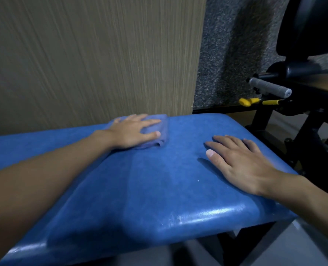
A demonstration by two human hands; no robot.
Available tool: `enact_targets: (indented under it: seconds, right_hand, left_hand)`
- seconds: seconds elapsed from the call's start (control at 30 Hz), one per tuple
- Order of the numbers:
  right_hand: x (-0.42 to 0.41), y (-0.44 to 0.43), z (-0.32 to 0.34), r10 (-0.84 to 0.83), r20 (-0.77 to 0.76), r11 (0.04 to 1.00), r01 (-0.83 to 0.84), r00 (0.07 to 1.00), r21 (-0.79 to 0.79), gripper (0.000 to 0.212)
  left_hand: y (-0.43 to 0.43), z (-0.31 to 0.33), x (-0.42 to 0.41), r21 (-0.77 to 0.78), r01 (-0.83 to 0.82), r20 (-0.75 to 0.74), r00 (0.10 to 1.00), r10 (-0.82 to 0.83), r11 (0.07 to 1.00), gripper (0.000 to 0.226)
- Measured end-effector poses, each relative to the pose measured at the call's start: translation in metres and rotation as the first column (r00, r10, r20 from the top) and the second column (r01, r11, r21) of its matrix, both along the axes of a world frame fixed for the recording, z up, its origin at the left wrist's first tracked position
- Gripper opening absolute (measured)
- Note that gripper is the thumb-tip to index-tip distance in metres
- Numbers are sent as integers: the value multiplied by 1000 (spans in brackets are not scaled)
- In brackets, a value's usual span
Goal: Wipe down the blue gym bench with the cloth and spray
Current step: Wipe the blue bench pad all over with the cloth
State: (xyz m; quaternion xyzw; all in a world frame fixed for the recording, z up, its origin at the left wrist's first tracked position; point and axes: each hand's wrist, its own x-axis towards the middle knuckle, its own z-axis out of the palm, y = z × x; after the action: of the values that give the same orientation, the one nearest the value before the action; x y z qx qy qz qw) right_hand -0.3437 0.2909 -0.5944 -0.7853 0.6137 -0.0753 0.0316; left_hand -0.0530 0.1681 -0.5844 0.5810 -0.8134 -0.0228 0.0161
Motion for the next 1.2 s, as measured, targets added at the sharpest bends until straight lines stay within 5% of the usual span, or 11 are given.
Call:
enact_targets:
  seconds: [0.23, 0.37, 0.53, 0.73, 0.97, 1.07, 1.2]
  right_hand:
    - [0, -5, -4, 4, -1, 999, -4, 1000, -33, 81]
    - [1, -4, -3, -5, 6, 1000, 5, 1000, -18, 71]
    - [-1, -5, -3, 0, 15, 1000, 0, 1000, -24, 85]
    - [10, 3, 9, 16, 76, 1000, -16, 997, 8, 83]
    - [12, 4, -3, 50, -9, 999, -50, 999, -6, 85]
    - [14, 4, -3, 53, -25, 999, -53, 998, 2, 73]
    - [13, 4, -2, 46, -18, 999, -46, 999, 2, 72]
  left_hand:
    - [9, -8, -5, 9, -70, 38, 997, 70, 997, 79]
    - [81, -3, -35, 42, 181, 116, 976, -185, 983, 81]
    - [149, -4, -56, 50, 469, 140, 871, -471, 882, 72]
    - [89, -6, -34, 12, 346, 109, 932, -346, 938, 73]
    - [-6, 1, 37, -17, -178, 27, 984, 178, 984, 84]
    - [2, -6, 28, -24, -175, 58, 983, 176, 984, 69]
    - [60, -5, 5, 18, 1, 67, 998, -2, 1000, 80]
